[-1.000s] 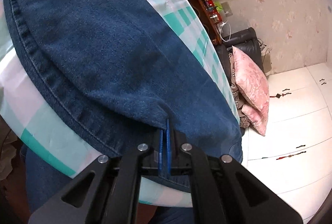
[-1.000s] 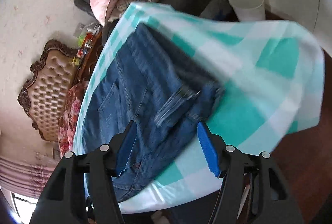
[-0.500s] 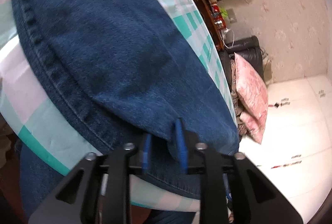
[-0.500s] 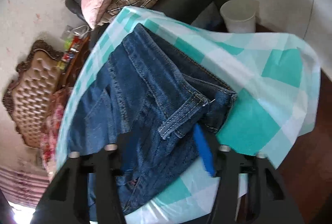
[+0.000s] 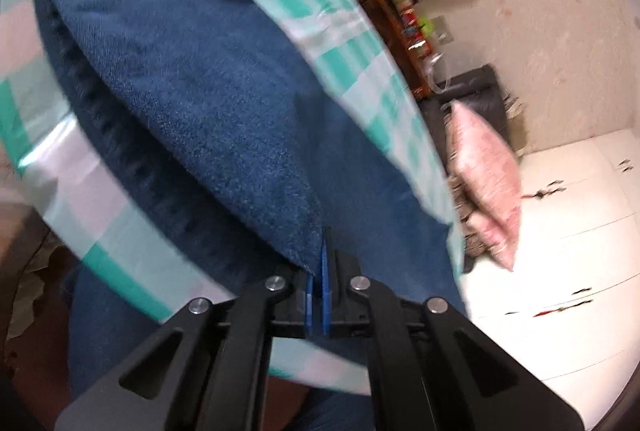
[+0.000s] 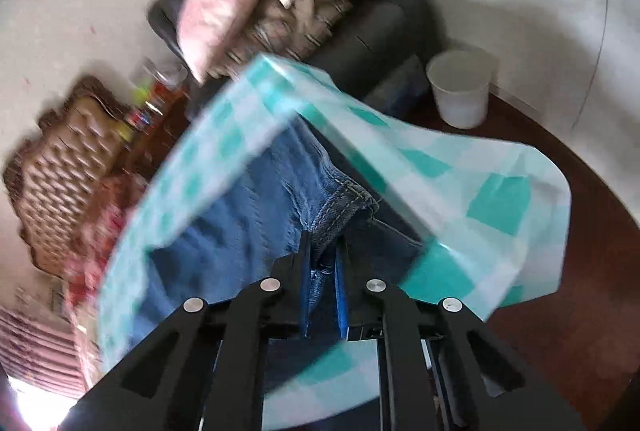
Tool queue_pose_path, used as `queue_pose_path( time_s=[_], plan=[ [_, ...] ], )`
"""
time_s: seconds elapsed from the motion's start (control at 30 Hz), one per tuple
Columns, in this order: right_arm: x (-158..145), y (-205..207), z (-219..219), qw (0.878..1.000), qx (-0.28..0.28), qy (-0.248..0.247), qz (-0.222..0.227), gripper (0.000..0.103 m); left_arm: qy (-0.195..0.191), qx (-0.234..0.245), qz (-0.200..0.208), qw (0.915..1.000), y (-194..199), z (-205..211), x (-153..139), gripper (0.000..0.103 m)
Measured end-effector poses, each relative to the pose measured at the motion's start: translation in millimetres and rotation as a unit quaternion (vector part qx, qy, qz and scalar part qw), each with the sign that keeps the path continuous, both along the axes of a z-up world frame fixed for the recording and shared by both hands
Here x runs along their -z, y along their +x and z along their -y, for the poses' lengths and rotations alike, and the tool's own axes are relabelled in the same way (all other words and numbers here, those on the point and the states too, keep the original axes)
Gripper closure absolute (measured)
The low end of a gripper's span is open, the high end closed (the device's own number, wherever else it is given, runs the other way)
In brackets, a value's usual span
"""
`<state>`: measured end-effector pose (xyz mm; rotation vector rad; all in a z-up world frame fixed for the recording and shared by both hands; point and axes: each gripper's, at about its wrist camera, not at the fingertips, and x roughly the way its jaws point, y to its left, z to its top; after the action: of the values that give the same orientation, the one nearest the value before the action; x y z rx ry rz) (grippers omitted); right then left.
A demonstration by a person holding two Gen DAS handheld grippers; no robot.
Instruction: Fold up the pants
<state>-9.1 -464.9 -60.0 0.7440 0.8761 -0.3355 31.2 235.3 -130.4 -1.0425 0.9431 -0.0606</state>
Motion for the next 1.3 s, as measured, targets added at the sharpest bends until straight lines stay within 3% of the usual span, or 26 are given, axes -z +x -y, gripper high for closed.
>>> queue_pose_path(
  time_s=[0.1,0.23,0.33,0.43,0.57,0.9,0.97,1.03,1.1,1.2,1.3],
  plan=[
    [38,6,4,0.999,0.001,0.005,-0.049,0.091,-0.02,-0.009,-0.027,0.9994,-4,-3,23,0.101],
    [27,1,-3,0.999,-0.006,-0.025,-0.031,0.092,-0.007,-0.004,-0.016,0.9998,-8,-2,17,0.1],
    [48,6,-3,0.998,-0.007,-0.039,-0.054,0.093,-0.017,-0.006,-0.02,0.9996,-8,-3,27,0.1],
    [45,5,-11,0.996,-0.012,-0.074,-0.055,0.093,-0.017,-0.01,-0.01,0.9998,-14,-9,25,0.095],
    [43,12,-24,0.99,-0.017,-0.121,-0.074,0.093,-0.017,-0.051,0.005,0.9985,-23,-45,26,0.091],
    [43,14,-25,0.989,-0.007,-0.122,-0.089,0.093,-0.026,-0.187,0.016,0.9819,-42,-196,34,0.093],
    [42,17,-27,0.988,-0.007,-0.125,-0.093,0.093,-0.052,-0.21,0.026,0.976,-49,-220,38,0.094],
    [39,19,-28,0.987,-0.006,-0.13,-0.096,0.093,-0.052,-0.217,0.032,0.9743,-53,-235,35,0.094],
    [35,21,-30,0.986,-0.004,-0.133,-0.095,0.094,-0.041,-0.214,0.024,0.9758,-55,-246,34,0.1],
    [15,20,-30,0.988,-0.002,-0.14,-0.072,0.094,-0.021,-0.199,0.026,0.9794,-61,-239,20,0.101],
    [-4,18,-27,0.988,0.002,-0.147,-0.053,0.094,-0.025,-0.202,0.019,0.979,-61,-232,16,0.101]
  ],
)
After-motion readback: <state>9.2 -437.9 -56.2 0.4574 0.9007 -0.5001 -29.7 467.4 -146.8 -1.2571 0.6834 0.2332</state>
